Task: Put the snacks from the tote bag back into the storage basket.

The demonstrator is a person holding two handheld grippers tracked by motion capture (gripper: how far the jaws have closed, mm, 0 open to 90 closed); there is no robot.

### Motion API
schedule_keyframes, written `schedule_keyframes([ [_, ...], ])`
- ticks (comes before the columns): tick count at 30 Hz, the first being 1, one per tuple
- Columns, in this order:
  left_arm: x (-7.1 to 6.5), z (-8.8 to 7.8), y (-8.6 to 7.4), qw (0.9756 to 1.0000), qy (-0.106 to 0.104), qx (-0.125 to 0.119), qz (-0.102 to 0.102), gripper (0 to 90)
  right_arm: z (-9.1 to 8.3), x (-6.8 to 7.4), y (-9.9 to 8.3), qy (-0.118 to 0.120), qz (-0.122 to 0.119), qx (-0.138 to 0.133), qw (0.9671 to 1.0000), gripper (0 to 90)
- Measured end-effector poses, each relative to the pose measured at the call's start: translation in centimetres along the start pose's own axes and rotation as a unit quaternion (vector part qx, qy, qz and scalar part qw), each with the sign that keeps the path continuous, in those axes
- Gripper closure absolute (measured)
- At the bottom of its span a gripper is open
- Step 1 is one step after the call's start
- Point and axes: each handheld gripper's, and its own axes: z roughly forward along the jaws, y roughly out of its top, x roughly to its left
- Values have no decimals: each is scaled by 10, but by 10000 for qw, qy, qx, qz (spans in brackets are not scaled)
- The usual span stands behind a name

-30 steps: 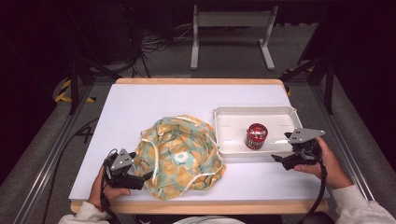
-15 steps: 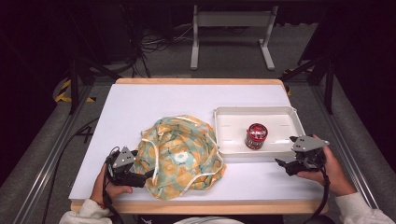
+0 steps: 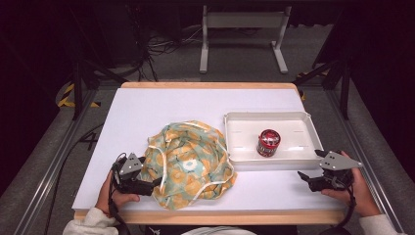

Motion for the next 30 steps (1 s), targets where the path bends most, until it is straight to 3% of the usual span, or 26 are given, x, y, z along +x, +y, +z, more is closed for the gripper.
schedule_keyframes([
  [3,0,0,0,10000,-5,5,-12,50,-2,2,-5,-142,2,-62,9999,70],
  [12,0,0,0,10000,19,12,23,50,-6,7,-16,-259,121,-183,9994,59],
  [16,0,0,0,10000,-6,6,-23,50,-8,9,-20,-405,302,-257,9984,56],
  [23,0,0,0,10000,3,-11,12,50,-13,8,-26,-388,607,-414,9965,54],
  [30,1,0,0,10000,-16,-15,-7,50,-12,11,-27,-323,562,-399,9971,49],
])
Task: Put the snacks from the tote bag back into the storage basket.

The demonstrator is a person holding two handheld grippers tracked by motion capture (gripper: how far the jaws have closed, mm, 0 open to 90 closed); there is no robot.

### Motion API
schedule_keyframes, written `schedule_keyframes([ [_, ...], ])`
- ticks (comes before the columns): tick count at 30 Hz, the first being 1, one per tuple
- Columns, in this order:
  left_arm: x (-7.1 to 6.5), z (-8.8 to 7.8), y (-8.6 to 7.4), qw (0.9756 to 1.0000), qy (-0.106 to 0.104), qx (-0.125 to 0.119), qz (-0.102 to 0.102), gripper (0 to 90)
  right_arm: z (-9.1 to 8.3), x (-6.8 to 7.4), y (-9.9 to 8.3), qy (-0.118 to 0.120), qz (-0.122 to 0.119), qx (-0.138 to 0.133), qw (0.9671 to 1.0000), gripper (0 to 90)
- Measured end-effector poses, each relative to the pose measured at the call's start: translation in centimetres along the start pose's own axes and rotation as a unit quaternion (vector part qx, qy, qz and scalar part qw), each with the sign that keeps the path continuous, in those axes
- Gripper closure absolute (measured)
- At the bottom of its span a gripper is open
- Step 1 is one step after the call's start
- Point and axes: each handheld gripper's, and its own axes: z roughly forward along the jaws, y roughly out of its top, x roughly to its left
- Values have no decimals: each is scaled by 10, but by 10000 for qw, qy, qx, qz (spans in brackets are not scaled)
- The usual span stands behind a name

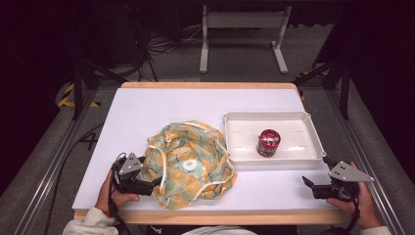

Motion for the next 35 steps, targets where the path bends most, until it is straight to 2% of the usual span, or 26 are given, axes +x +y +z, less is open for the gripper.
schedule_keyframes([
  [15,0,1,1,10000,6,-2,-19,50,0,-1,-1,-9,39,-48,10000,49],
  [27,1,2,2,10000,14,26,-6,50,0,-1,0,159,101,-133,9997,50],
  [35,1,2,2,10000,22,21,-24,50,0,-1,1,178,114,-176,9996,49],
])
